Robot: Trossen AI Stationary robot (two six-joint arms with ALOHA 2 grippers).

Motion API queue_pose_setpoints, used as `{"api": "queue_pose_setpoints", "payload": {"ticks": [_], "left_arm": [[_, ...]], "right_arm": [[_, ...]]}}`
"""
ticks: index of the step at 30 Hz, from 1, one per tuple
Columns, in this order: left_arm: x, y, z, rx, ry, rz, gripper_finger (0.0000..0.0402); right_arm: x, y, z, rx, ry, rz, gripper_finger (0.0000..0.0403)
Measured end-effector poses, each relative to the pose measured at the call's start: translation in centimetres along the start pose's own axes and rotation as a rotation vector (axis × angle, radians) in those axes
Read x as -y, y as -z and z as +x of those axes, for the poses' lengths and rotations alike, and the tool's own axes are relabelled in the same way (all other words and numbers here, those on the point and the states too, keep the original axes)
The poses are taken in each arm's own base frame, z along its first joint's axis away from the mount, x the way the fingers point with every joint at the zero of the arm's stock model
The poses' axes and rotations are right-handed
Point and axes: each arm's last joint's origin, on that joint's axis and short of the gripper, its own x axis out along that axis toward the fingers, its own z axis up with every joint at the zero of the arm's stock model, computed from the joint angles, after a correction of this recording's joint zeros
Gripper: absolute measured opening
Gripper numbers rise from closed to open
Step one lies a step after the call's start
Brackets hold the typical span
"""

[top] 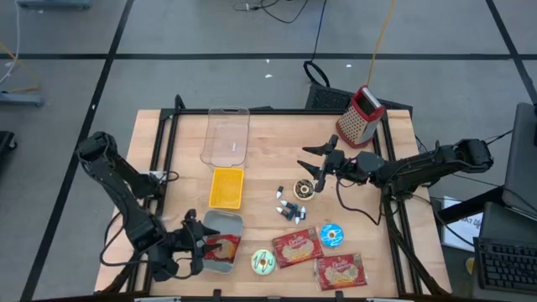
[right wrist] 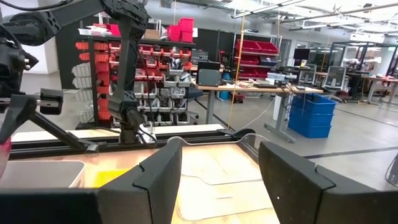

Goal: Pick & Place Food Item
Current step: Put the top right red popcorn bag into the white bin, then put the black doughnut into the yellow bin

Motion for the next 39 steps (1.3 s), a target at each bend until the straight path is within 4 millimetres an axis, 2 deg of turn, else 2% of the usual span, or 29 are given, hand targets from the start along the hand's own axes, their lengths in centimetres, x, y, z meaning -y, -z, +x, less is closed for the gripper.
{"api": "queue_pose_setpoints", "payload": {"ticks": [4,14,24,30,34,39], "left_arm": [[-0.6,0.1,0.3,-0.061,-0.025,-0.021,0.0177],[-1.1,-0.4,0.9,-0.065,-0.061,0.015,0.0177],[-3.2,-0.6,1.8,-0.158,-0.195,0.009,0.0177],[-3.4,-1.4,2.3,-0.099,-0.207,0.035,0.0177],[-3.6,-2.6,2.4,-0.024,-0.203,-0.025,0.0177],[-3.8,-4.3,3.8,-0.028,-0.145,0.016,0.0177]], "right_arm": [[0.0,0.1,0.0,-0.007,0.000,-0.002,0.0201],[0.1,0.1,0.0,-0.007,0.004,-0.003,0.0201],[0.1,0.1,0.0,-0.009,0.003,-0.003,0.0201],[0.1,0.1,0.0,-0.011,0.003,-0.004,0.0201],[0.1,0.1,0.0,-0.012,0.003,-0.001,0.0201],[0.1,0.4,0.0,-0.034,-0.005,0.013,0.0201]]}}
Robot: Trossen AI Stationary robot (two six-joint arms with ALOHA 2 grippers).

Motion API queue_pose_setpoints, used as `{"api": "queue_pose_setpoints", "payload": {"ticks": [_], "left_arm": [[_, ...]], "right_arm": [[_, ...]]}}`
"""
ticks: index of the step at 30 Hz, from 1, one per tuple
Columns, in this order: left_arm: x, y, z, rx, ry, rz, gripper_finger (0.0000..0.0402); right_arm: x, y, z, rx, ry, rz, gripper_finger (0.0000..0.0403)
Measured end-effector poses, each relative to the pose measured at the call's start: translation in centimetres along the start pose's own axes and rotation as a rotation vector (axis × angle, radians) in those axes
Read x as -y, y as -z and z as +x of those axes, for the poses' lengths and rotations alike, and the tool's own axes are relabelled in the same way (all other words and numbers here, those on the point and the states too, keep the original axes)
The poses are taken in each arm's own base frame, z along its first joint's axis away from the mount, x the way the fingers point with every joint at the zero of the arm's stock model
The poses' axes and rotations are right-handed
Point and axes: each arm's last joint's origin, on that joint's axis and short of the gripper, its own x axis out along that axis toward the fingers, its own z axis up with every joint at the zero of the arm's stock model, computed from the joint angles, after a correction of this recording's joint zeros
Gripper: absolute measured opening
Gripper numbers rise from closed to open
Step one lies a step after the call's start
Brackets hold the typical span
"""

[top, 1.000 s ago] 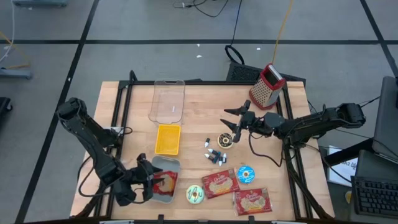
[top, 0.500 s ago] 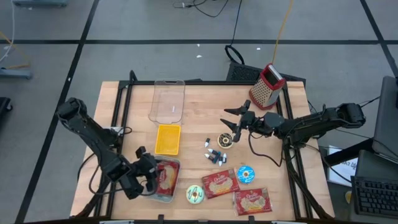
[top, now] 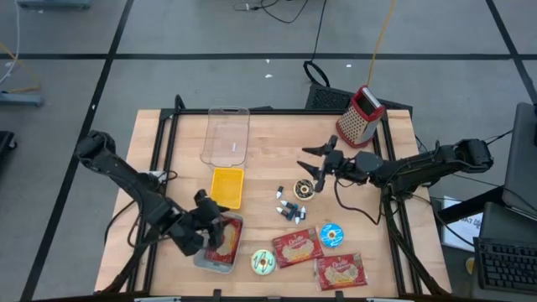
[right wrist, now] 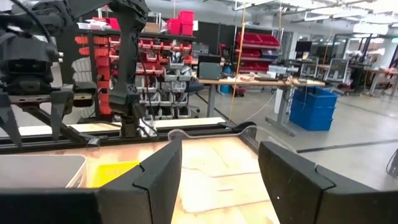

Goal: Pick & Place Food Item
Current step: Put the black doughnut into the yellow bin

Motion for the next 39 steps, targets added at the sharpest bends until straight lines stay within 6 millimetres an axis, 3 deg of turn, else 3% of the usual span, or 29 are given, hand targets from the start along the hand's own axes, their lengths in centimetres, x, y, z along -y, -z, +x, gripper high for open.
{"api": "queue_pose_setpoints", "payload": {"ticks": [4,9,14,18,24,28,33,39], "left_arm": [[0.0,-1.8,1.1,0.037,0.072,0.087,0.0177],[-0.8,-4.0,2.4,0.138,0.048,0.227,0.0177],[-2.8,-5.5,3.3,0.193,0.023,0.230,0.0177],[-4.8,-6.0,3.0,0.335,0.164,0.206,0.0177],[-9.6,-4.1,2.0,0.444,0.164,0.087,0.0177],[-11.8,-2.7,1.1,0.520,0.121,0.019,0.0177],[-13.1,-1.6,-0.2,0.636,0.115,0.023,0.0177],[-13.7,-0.5,-0.3,0.643,0.107,0.039,0.0177]], "right_arm": [[-0.1,0.9,0.0,-0.088,-0.008,-0.026,0.0201],[-0.2,3.4,-0.7,-0.346,-0.020,-0.063,0.0201],[0.0,5.4,-1.6,-0.569,0.009,-0.018,0.0201],[0.0,6.0,-2.1,-0.644,-0.007,-0.016,0.0201],[0.7,6.2,-1.8,-0.765,0.008,0.024,0.0201],[0.8,6.5,-1.2,-0.817,-0.002,0.026,0.0201],[0.2,8.1,-0.5,-0.894,-0.045,0.033,0.0209],[-0.1,10.3,0.3,-0.953,-0.031,0.033,0.0267]]}}
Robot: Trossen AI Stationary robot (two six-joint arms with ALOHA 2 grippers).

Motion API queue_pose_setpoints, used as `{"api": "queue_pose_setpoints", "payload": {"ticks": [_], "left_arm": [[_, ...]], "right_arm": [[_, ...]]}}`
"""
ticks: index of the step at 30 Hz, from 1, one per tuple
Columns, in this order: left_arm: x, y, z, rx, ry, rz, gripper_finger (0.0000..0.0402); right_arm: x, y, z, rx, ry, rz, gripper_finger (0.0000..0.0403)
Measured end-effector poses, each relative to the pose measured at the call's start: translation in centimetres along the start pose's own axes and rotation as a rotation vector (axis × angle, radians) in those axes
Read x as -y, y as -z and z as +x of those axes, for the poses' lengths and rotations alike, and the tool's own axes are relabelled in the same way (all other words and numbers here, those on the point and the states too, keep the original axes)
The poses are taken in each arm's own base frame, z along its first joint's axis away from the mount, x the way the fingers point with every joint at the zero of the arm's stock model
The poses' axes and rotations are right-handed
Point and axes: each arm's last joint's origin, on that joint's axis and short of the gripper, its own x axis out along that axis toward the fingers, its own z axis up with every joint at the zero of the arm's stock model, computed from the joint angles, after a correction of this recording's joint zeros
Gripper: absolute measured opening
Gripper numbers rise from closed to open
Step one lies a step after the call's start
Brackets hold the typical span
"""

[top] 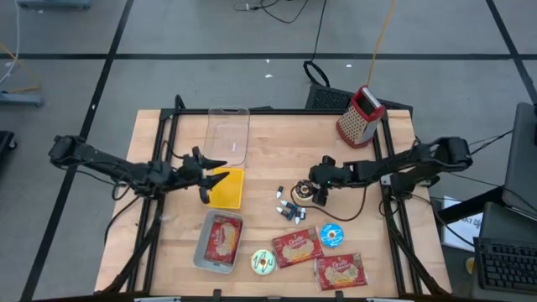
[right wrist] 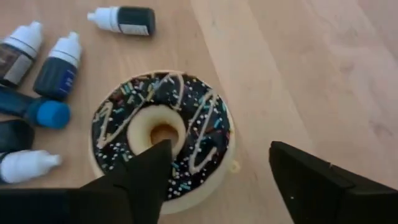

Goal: Pick & Place Food Item
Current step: Put the black doughnut into the yellow bin

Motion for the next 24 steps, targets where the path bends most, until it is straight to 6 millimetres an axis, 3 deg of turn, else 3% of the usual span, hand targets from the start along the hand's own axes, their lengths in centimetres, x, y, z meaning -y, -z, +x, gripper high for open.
{"api": "queue_pose_setpoints", "payload": {"ticks": [4,9,16,24], "left_arm": [[-0.1,0.6,-0.1,-0.018,-0.002,-0.008,0.0177],[-0.2,0.8,-0.1,-0.020,-0.003,-0.016,0.0177],[-0.2,0.8,-0.1,-0.024,-0.004,-0.015,0.0177],[-0.1,1.3,0.1,-0.050,-0.006,-0.033,0.0177]], "right_arm": [[-0.2,0.3,0.9,-0.018,-0.014,0.043,0.0300],[-0.4,0.3,1.6,-0.010,-0.043,0.080,0.0306],[-0.5,0.0,1.8,0.022,-0.060,0.119,0.0268],[-0.5,-0.1,1.8,0.029,-0.063,0.122,0.0191]]}}
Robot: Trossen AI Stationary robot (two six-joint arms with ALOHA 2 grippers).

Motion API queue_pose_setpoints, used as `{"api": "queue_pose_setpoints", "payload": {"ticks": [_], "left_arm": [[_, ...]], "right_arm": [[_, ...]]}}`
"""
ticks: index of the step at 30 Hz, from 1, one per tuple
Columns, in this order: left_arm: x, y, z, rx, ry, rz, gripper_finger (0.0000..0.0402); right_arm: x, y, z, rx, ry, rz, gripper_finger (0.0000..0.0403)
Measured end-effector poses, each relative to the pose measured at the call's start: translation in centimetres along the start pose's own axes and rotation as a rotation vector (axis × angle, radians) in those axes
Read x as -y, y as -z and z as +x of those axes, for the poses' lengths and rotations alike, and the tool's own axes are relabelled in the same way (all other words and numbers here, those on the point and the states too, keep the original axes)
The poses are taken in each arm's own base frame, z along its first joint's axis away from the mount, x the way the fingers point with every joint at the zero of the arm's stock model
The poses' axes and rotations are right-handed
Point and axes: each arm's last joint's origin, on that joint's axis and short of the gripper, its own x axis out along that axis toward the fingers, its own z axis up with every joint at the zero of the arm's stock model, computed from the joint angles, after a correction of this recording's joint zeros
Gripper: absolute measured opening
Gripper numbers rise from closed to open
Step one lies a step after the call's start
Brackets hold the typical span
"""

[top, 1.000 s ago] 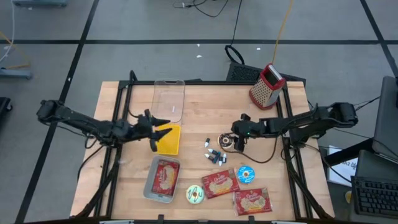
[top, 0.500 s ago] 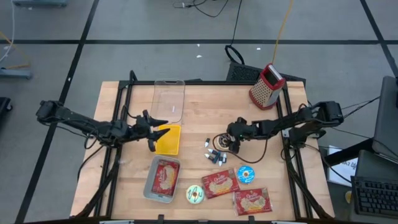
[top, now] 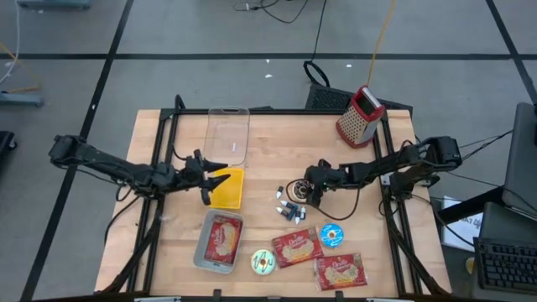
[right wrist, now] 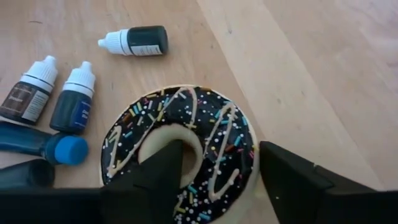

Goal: Pick & Place Food Item
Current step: Put the black doughnut into the yellow bin

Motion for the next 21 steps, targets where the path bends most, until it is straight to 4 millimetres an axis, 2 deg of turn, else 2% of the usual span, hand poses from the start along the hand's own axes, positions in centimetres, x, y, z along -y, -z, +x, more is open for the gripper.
{"api": "queue_pose_setpoints", "payload": {"ticks": [5,12,16,21], "left_arm": [[0.1,0.6,0.4,-0.031,-0.006,-0.023,0.0177],[0.2,1.0,0.8,-0.044,-0.009,-0.057,0.0177],[0.4,0.9,1.1,-0.014,-0.002,-0.141,0.0177],[0.9,1.2,1.7,-0.009,0.057,-0.228,0.0177]], "right_arm": [[-0.1,-0.5,-0.5,0.035,-0.011,-0.002,0.0137],[-0.4,-2.4,-2.8,0.197,-0.057,-0.050,0.0072],[-0.8,-4.0,-4.3,0.360,-0.097,-0.073,0.0049],[-1.2,-5.5,-5.4,0.542,-0.131,-0.117,0.0040]]}}
